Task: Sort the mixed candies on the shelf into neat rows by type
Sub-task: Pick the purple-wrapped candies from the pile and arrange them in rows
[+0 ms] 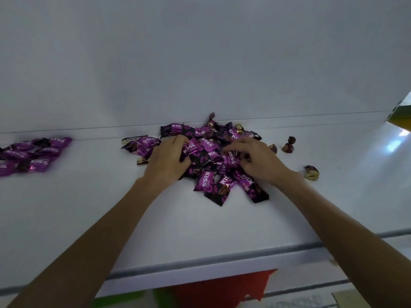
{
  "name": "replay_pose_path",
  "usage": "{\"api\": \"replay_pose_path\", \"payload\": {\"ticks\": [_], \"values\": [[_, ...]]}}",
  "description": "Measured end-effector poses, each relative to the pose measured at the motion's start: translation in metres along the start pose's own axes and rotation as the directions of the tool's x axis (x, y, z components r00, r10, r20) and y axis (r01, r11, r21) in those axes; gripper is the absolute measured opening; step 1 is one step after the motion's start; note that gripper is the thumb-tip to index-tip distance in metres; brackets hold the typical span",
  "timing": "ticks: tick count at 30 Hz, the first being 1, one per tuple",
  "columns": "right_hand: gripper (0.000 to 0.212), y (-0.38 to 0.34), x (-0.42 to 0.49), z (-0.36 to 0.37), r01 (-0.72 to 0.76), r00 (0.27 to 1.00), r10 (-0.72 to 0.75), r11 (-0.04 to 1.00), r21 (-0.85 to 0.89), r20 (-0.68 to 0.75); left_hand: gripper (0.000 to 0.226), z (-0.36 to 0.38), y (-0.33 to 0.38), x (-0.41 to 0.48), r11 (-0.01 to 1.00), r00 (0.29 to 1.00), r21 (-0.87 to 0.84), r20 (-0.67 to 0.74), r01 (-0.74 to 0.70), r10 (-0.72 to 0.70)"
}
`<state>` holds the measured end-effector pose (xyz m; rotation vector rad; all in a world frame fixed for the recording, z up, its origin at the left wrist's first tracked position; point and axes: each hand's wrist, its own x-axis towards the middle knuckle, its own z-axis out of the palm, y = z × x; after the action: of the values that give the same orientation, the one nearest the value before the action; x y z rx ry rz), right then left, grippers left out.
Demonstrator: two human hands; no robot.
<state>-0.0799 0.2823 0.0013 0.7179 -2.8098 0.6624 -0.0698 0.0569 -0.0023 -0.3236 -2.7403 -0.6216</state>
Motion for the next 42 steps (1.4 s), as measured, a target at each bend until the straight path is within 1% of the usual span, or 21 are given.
{"api": "replay_pose_path", "payload": {"ticks": [3, 7, 8, 10, 13, 15, 18, 20, 22, 23, 25, 27, 30, 33, 35, 37, 40, 42], "values": [[0.047, -0.002, 0.005, -0.003, -0.021, 1.000, 0.021, 1.000, 0.008, -0.003, 0.039, -0.001, 0.003, -0.001, 1.000, 0.999, 0.001, -0.051, -0.009, 0.009], [0.026, -0.010, 0.012, 0.002, -0.121, 0.981, 0.118, 0.993, -0.009, -0.155, 0.039, -0.004, 0.007, -0.004, 0.998, 0.999, -0.053, -0.024, -0.041, 0.040], [0.026, -0.011, 0.014, 0.004, -0.143, 0.978, 0.134, 0.989, -0.041, -0.160, 0.039, -0.006, 0.007, -0.005, 0.996, 0.999, -0.071, -0.026, -0.046, 0.044], [0.036, -0.013, 0.016, 0.007, -0.177, 0.979, 0.166, 0.979, -0.097, -0.117, 0.041, -0.009, 0.006, -0.006, 0.994, 0.999, -0.094, -0.026, -0.050, 0.048], [0.039, -0.017, 0.022, 0.005, -0.228, 0.971, 0.222, 0.972, -0.061, -0.091, 0.046, -0.013, 0.003, -0.009, 0.992, 0.998, -0.116, -0.035, -0.047, 0.043], [0.040, -0.022, 0.027, 0.005, -0.265, 0.961, 0.257, 0.961, -0.084, -0.099, 0.048, -0.016, 0.001, -0.010, 0.992, 0.998, -0.119, -0.056, -0.038, 0.032], [0.048, -0.032, 0.030, 0.009, -0.312, 0.947, 0.295, 0.939, -0.148, -0.127, 0.045, -0.021, -0.003, -0.011, 0.996, 0.997, -0.079, -0.067, -0.029, 0.024], [0.045, -0.035, 0.029, 0.011, -0.315, 0.945, 0.294, 0.936, -0.155, -0.142, 0.044, -0.024, -0.005, -0.013, 0.999, 0.995, -0.016, -0.096, -0.043, 0.042], [0.034, -0.035, 0.029, 0.011, -0.277, 0.951, 0.255, 0.953, -0.121, -0.172, 0.044, -0.026, -0.008, -0.017, 0.998, 0.989, 0.024, -0.136, -0.058, 0.060], [0.032, -0.035, 0.030, 0.012, -0.247, 0.953, 0.224, 0.965, -0.094, -0.202, 0.043, -0.027, -0.011, -0.021, 0.998, 0.988, 0.020, -0.142, -0.056, 0.058], [0.038, -0.041, 0.032, 0.016, -0.172, 0.952, 0.156, 0.984, -0.037, -0.263, 0.043, -0.029, -0.017, -0.028, 0.999, 0.990, -0.012, -0.136, -0.045, 0.043], [0.041, -0.053, 0.038, 0.022, -0.099, 0.951, 0.103, 0.995, 0.028, -0.291, 0.043, -0.034, -0.027, -0.036, 0.999, 0.991, -0.046, -0.136, -0.025, 0.018], [0.030, -0.084, 0.052, 0.033, 0.014, 0.956, 0.010, 0.997, 0.077, -0.294, 0.043, -0.048, -0.049, -0.050, 0.998, 0.985, -0.023, -0.163, 0.051, -0.054], [0.033, -0.119, 0.070, 0.046, 0.101, 0.959, -0.082, 0.993, 0.055, -0.270, 0.044, -0.071, -0.081, -0.069, 0.990, 0.973, 0.062, -0.201, 0.128, -0.113], [0.036, -0.144, 0.084, 0.061, 0.134, 0.960, -0.126, 0.991, 0.015, -0.248, 0.045, -0.089, -0.107, -0.084, 0.984, 0.963, 0.062, -0.223, 0.170, -0.152], [0.034, -0.174, 0.098, 0.079, 0.166, 0.966, -0.160, 0.986, 0.010, -0.203, 0.040, -0.107, -0.136, -0.101, 0.975, 0.954, 0.062, -0.228, 0.213, -0.194], [0.033, -0.226, 0.118, 0.107, 0.208, 0.972, -0.202, 0.978, 0.035, -0.124, 0.039, -0.137, -0.180, -0.125, 0.971, 0.959, 0.114, -0.217, 0.212, -0.184], [0.032, -0.260, 0.129, 0.125, 0.217, 0.973, -0.209, 0.973, 0.085, -0.094, 0.040, -0.161, -0.209, -0.141, 0.970, 0.964, 0.125, -0.191, 0.209, -0.183]]}}
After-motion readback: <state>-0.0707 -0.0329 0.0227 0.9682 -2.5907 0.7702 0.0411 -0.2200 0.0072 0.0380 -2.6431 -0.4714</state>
